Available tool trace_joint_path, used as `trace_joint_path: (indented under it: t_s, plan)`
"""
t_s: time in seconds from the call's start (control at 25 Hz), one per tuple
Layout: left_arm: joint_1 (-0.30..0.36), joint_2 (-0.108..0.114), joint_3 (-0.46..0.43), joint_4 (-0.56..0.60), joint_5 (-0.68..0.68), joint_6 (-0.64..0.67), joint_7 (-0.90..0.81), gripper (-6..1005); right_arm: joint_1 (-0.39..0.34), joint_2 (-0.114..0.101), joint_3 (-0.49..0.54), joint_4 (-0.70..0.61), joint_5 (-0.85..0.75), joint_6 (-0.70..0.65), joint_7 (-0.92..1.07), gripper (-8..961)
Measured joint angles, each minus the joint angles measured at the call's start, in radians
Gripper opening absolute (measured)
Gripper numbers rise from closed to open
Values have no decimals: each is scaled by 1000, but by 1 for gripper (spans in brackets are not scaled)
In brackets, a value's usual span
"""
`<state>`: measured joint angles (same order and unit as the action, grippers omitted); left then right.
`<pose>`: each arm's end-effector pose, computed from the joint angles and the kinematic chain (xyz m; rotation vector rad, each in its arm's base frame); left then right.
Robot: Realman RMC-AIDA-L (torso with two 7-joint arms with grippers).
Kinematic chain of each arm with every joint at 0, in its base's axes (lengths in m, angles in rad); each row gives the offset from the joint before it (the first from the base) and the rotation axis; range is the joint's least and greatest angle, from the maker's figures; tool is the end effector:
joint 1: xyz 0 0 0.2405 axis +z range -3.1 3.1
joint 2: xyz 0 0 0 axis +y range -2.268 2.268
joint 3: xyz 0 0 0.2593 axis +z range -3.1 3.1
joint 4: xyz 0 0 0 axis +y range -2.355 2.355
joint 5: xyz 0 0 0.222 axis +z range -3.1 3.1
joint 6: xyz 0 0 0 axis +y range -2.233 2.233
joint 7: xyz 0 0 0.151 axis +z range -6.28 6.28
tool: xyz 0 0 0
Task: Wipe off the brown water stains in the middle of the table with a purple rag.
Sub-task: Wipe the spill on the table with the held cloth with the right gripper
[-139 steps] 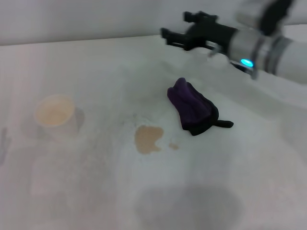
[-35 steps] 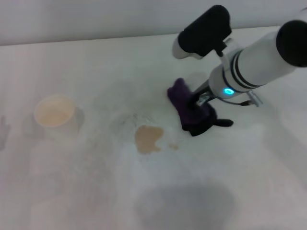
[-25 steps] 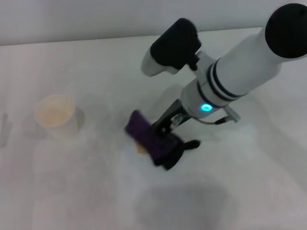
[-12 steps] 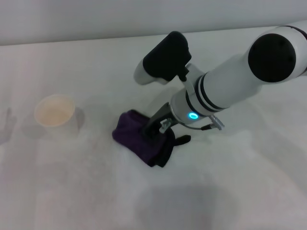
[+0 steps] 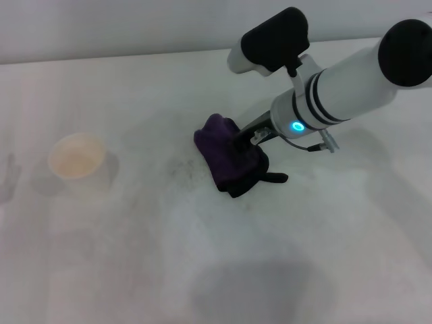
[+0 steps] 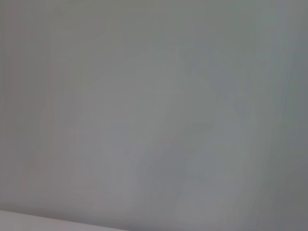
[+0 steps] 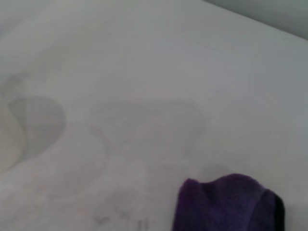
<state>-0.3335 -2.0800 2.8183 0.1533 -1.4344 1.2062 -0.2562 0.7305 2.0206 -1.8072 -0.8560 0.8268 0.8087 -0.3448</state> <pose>-0.3805 0.2926 -0.0292 -1.4810 -0.7755 -0.6981 0.1987 0.4110 -0.1016 -2.4293 1.0172 -0.2108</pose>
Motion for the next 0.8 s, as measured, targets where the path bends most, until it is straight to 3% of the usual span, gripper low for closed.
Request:
trace_joint_path:
  t_s: [0.4,0.68,0.8]
  plan:
    - [0,0,0,4,0,7,-1,892,34,7,-171,-52,207,81,-22,59]
    - [-1,0,0,7,0,7,-2,892,-2,1,-176,-57,254,121,-75,58]
    - [-1,0,0,8,0,7,-2,892,-47,-7,-131,-54,250,134,-109,58]
